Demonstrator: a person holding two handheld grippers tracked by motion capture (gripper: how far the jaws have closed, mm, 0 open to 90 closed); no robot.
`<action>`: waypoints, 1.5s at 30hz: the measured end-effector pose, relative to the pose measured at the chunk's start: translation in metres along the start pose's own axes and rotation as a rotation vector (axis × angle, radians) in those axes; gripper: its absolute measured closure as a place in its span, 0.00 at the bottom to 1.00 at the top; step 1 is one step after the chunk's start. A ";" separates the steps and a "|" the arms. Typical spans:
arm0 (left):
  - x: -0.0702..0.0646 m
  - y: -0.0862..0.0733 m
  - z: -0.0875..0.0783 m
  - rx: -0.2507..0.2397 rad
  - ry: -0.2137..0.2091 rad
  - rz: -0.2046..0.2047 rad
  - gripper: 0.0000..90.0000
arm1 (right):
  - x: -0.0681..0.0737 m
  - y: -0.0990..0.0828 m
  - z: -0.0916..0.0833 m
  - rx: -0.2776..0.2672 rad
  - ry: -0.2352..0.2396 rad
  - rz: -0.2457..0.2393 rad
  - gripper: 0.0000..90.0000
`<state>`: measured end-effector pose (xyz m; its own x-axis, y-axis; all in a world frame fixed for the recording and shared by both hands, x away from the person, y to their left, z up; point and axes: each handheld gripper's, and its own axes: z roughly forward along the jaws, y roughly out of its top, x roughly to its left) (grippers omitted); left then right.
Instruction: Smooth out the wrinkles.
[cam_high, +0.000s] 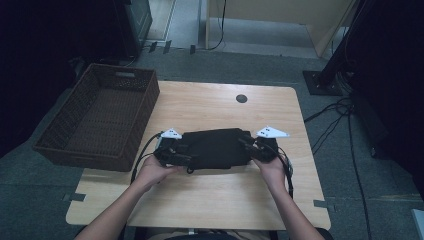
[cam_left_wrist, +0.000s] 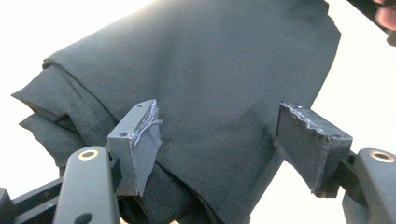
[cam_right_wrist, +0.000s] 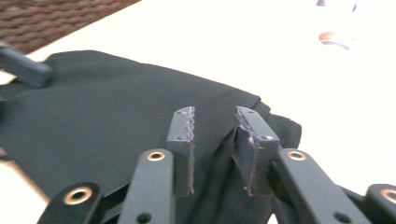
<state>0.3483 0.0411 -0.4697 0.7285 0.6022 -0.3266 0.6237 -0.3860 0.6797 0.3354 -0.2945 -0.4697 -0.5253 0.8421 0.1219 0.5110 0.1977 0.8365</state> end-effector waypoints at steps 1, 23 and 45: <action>0.004 0.008 -0.008 -0.022 -0.009 -0.005 0.35 | -0.005 0.003 0.007 0.002 -0.004 0.011 0.80; 0.040 0.017 0.021 0.060 0.035 0.014 0.77 | -0.003 -0.015 0.043 0.069 -0.055 -0.027 0.85; 0.050 0.058 0.021 0.021 0.051 0.068 0.68 | 0.024 -0.010 -0.003 0.005 0.056 0.058 0.76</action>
<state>0.4264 0.0341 -0.4603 0.7541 0.6091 -0.2457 0.5797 -0.4413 0.6850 0.3160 -0.2780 -0.4742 -0.5316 0.8230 0.2002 0.5454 0.1518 0.8243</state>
